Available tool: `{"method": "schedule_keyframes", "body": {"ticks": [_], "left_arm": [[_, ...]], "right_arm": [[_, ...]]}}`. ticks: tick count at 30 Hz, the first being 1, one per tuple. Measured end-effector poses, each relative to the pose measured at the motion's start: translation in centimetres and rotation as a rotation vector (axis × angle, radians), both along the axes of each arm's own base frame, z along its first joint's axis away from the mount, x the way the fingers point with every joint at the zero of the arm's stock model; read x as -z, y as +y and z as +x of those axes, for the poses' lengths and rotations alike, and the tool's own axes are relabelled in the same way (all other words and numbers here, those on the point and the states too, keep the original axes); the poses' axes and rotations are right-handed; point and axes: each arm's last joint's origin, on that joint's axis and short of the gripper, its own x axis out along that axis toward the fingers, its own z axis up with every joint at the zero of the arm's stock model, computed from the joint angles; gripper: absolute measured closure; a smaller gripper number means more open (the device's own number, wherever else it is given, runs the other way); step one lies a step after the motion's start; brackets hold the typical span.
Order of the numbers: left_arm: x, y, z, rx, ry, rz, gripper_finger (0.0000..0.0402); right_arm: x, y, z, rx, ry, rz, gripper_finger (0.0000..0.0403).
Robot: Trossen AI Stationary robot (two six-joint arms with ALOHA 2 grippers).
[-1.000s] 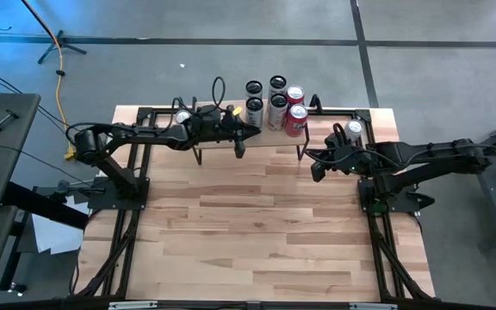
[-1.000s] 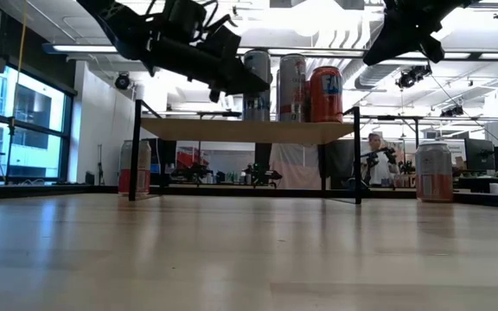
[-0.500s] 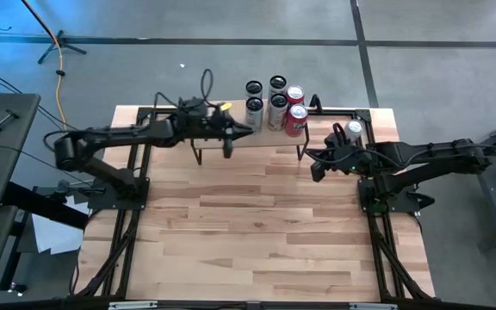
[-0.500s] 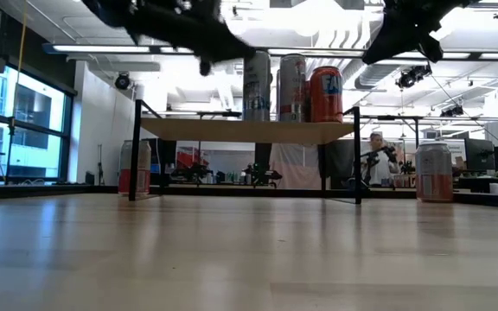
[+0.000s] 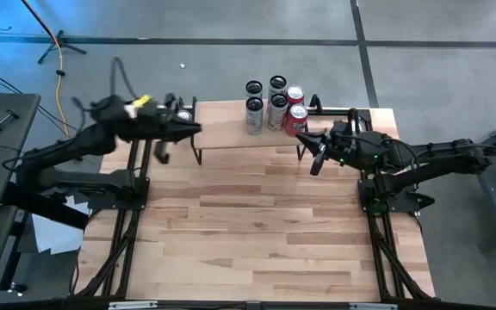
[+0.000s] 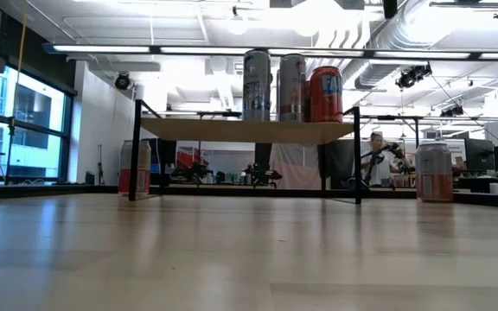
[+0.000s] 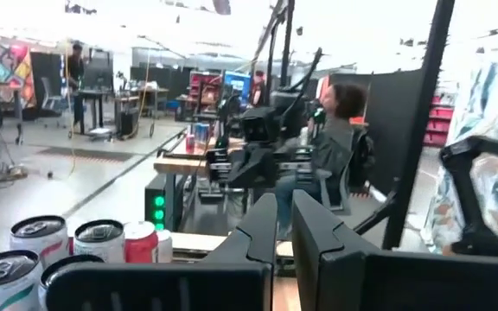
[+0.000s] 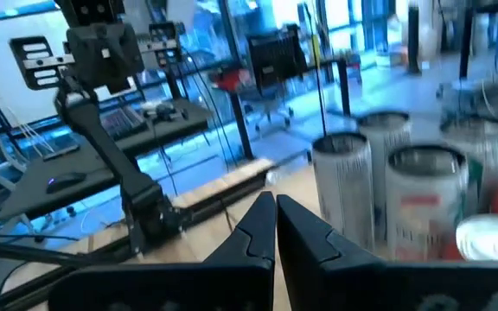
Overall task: Place canned beverage on shelf
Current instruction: Put the right silver soda can on the shelf
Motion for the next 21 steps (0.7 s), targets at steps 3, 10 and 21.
{"method": "schedule_keyframes", "body": {"ticks": [3, 10, 21], "left_arm": [[-0.4, -0.9, -2.1, -0.004, 0.0, -0.003, 0.0401], [0.1, -1.6, -4.5, -0.14, 0.063, -0.053, 0.0401], [0.4, -1.6, -3.8, -0.152, 0.082, -0.076, 0.0401]], "right_arm": [[-0.2, 0.1, 0.0, -0.024, 0.006, -0.047, 0.0402], [-0.1, 0.5, 0.2, -0.173, 0.013, -0.046, 0.0402], [-0.2, 0.8, 0.3, -0.281, -0.023, 0.027, 0.0402]]}}
